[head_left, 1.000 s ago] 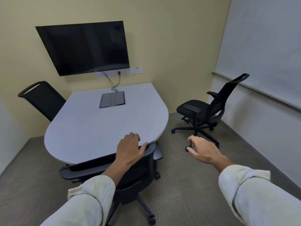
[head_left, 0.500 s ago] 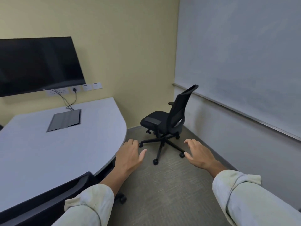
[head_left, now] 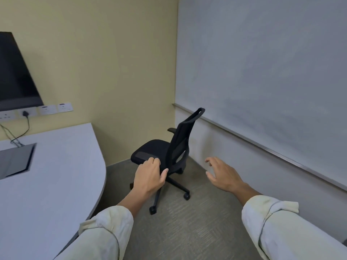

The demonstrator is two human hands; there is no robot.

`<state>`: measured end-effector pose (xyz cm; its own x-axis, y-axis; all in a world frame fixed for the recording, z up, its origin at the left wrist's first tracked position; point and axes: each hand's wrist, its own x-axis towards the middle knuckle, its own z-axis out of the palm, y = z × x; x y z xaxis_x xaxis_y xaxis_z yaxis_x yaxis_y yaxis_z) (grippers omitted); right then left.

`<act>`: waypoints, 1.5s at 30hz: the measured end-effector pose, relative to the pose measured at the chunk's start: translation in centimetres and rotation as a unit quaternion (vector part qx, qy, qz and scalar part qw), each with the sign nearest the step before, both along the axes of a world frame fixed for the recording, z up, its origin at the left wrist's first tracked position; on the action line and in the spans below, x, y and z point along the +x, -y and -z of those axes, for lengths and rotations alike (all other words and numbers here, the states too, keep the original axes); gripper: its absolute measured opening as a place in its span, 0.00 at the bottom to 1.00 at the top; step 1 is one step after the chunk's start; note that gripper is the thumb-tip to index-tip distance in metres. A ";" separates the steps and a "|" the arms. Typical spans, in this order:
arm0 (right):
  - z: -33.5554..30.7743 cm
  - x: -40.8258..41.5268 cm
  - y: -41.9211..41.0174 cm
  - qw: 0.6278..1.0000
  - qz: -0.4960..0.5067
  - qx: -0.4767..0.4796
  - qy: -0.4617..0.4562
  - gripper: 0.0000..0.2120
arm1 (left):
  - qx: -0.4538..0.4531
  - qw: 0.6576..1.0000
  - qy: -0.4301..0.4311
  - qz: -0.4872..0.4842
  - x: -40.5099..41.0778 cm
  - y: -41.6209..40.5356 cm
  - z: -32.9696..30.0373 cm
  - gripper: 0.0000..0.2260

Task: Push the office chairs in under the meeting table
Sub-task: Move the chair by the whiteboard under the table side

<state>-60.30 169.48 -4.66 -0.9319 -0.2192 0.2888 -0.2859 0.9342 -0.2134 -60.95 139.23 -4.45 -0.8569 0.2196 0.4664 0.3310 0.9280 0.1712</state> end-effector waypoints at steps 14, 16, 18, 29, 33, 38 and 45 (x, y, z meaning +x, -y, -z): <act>1.4 -20.5 -13.4 1.000 0.012 -0.022 0.002 0.21 | 0.021 0.999 0.027 0.041 -23.2 -14.3 0.7 0.18; 1.2 -23.9 -16.2 1.000 0.005 -0.014 0.005 0.21 | 0.037 0.998 0.037 0.037 -26.7 -16.7 0.7 0.18; 0.6 -27.5 -19.0 1.000 0.003 -0.009 0.010 0.22 | 0.046 0.998 0.042 0.030 -30.1 -19.2 0.5 0.18; -1.3 -49.5 -21.2 0.996 -0.081 0.040 0.024 0.25 | 0.088 0.995 0.036 0.039 -46.0 -23.7 0.9 0.18; 0.9 -57.9 -18.7 0.992 -0.087 0.077 0.045 0.29 | 0.124 0.987 0.097 0.006 -51.9 -23.9 2.7 0.22; 3.4 -66.8 -16.8 0.985 -0.062 0.147 0.058 0.39 | 0.040 0.984 0.172 -0.010 -56.5 -25.5 4.1 0.21; 4.3 -77.6 -16.5 0.954 -0.198 0.213 0.071 0.31 | 0.008 0.959 0.279 -0.047 -60.0 -26.1 2.6 0.28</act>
<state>-137.87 185.93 -9.00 -0.7746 -0.6319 -0.0276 -0.6311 0.7694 0.0988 -120.99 165.36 -7.02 -0.9897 0.1258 -0.0688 0.0985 0.9451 0.3115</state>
